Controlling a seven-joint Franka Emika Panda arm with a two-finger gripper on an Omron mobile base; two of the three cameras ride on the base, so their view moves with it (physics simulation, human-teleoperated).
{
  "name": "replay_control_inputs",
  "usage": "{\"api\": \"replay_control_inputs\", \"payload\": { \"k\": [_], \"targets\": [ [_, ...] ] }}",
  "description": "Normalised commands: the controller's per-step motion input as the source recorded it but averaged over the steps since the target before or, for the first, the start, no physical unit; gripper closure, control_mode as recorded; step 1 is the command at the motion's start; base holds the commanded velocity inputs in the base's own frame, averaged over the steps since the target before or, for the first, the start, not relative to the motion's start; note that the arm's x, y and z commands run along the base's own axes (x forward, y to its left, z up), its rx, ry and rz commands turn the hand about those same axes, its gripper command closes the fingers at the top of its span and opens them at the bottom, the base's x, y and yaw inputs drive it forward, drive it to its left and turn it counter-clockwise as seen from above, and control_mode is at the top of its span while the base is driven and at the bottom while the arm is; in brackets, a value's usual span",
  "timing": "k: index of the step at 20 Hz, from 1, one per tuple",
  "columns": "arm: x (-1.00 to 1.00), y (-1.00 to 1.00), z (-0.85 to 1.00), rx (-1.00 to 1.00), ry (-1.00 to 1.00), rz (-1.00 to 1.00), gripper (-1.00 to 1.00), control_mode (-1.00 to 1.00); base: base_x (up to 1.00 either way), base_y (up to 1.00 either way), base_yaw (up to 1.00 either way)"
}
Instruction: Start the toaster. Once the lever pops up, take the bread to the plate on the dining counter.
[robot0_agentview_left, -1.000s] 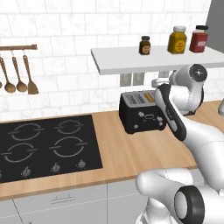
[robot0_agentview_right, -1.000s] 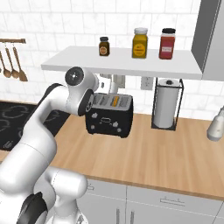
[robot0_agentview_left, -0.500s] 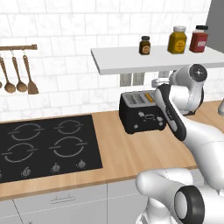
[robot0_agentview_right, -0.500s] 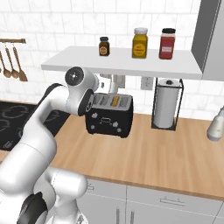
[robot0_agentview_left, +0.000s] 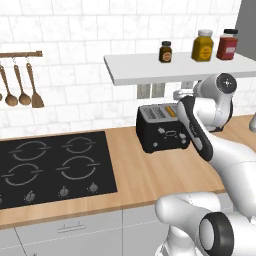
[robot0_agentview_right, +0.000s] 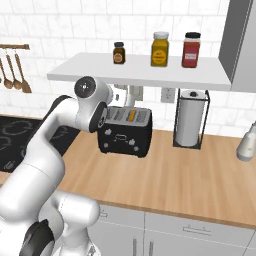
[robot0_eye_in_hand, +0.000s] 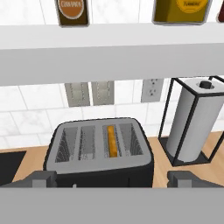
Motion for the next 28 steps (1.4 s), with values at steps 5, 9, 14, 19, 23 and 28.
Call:
{"api": "replay_control_inputs", "payload": {
  "k": [5, 9, 14, 19, 23, 28],
  "targets": [
    [0.0, 0.0, 0.0, 0.0, 0.0, 0.0, -1.0, -1.0, 0.0, 0.0, 0.0],
    [0.0, 0.0, 0.0, 0.0, 0.0, 0.0, -1.0, -1.0, 0.0, 0.0, 0.0],
    [0.0, 0.0, 0.0, 0.0, 0.0, 0.0, -1.0, -1.0, 0.0, 0.0, 0.0],
    [0.0, 0.0, 0.0, 0.0, 0.0, 0.0, -1.0, -1.0, 0.0, 0.0, 0.0],
    [0.0, 0.0, 0.0, 0.0, 0.0, 0.0, -1.0, -1.0, 0.0, 0.0, 0.0],
    [0.0, 0.0, 0.0, 0.0, 0.0, 0.0, -1.0, -1.0, 0.0, 0.0, 0.0]
  ]
}}
